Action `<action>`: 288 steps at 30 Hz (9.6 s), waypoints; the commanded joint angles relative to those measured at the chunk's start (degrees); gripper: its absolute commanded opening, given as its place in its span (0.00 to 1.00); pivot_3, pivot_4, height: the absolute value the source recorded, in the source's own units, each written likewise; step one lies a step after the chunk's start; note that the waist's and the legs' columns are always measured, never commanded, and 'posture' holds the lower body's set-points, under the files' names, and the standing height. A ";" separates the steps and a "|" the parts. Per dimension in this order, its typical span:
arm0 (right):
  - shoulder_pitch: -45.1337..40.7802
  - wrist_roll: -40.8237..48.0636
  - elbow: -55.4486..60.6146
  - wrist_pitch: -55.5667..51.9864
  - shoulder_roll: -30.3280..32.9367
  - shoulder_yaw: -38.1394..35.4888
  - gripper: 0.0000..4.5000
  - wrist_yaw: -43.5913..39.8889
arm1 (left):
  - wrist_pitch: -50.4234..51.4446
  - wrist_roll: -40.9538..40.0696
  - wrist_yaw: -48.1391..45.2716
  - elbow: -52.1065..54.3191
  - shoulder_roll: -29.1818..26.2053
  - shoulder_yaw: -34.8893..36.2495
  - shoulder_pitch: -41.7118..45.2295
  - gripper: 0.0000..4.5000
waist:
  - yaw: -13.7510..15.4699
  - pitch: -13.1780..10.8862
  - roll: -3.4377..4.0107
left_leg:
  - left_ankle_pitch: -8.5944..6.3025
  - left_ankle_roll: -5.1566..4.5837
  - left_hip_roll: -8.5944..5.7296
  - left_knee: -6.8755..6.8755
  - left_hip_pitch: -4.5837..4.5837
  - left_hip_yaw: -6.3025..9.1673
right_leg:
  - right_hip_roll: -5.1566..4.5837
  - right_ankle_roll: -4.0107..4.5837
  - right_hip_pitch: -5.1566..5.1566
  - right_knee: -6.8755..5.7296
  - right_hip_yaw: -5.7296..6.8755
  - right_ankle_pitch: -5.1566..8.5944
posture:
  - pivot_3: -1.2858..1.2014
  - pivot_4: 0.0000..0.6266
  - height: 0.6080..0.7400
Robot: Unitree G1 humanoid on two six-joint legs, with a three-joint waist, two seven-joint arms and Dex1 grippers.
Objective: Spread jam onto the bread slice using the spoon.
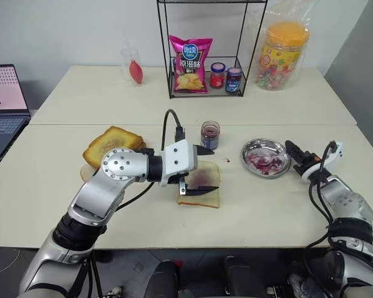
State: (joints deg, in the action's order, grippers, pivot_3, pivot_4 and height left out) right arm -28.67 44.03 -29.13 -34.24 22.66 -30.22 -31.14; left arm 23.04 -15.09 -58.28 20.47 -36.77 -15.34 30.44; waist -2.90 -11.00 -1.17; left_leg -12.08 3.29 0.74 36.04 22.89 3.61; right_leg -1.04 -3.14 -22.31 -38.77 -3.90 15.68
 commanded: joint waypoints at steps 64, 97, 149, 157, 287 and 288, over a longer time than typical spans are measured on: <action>-24.11 -26.49 -2.66 19.62 -15.60 28.13 0.01 2.20 | 13.36 -4.80 17.67 0.03 -0.60 16.57 -6.92 1.00 | -0.36 -0.08 0.06 | 0.00 0.02 0.03 -0.07 0.88 0.05 | -0.02 0.27 -1.08 -0.18 0.08 -0.21 | 0.52 0.24 1.00; -28.09 -10.01 -0.80 0.24 -18.56 10.71 0.01 12.93 | 8.68 -2.20 17.84 -4.27 0.76 15.73 -6.47 1.00 | -0.39 -0.08 0.07 | 0.00 0.02 0.03 -0.07 0.89 0.05 | -0.02 0.27 -1.07 -0.20 0.09 -0.22 | 0.52 0.24 1.00; -29.00 2.78 -0.05 -7.09 -18.51 1.58 0.01 22.55 | 5.66 -1.66 16.99 -5.81 2.78 14.94 -4.66 1.00 | -0.39 -0.08 0.07 | 0.00 0.02 0.03 -0.07 0.90 0.04 | -0.01 0.27 -1.08 -0.20 0.10 -0.21 | 0.52 0.24 1.00; -28.37 2.63 0.67 -8.63 -18.42 2.50 0.01 22.66 | 4.55 -0.97 16.86 -6.93 2.92 14.64 -4.40 1.00 | -0.40 -0.08 0.07 | 0.00 0.01 0.03 -0.07 0.90 0.03 | -0.01 0.27 -1.08 -0.20 0.09 -0.21 | 0.52 0.24 1.00; 4.00 -2.83 32.82 -11.60 -22.86 23.55 0.01 21.57 | -7.58 -8.03 3.05 4.40 -6.88 20.36 -31.12 1.00 | -0.29 -0.03 0.00 | 0.00 0.00 0.17 -0.05 0.89 -0.07 | 0.08 0.19 -1.15 -0.15 -0.02 -0.08 | 0.52 0.24 1.00; 3.90 -2.79 32.88 -11.64 -22.10 22.97 0.01 21.38 | -7.56 -7.99 3.05 4.39 -6.85 20.25 -31.03 1.00 | -0.27 -0.03 -0.01 | 0.00 0.00 0.15 -0.05 0.89 -0.07 | 0.07 0.18 -1.14 -0.15 -0.03 -0.07 | 0.52 0.24 1.00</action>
State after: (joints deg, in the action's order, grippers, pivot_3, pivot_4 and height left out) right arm -24.72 41.80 3.31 -46.76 -1.38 -4.81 -10.02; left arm 16.58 -23.35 -55.60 23.07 -43.61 4.68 -0.85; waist -3.17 -11.02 -1.17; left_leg -12.07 3.30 0.89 36.01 23.78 3.54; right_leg -0.97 -2.98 -23.43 -38.92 -3.93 15.60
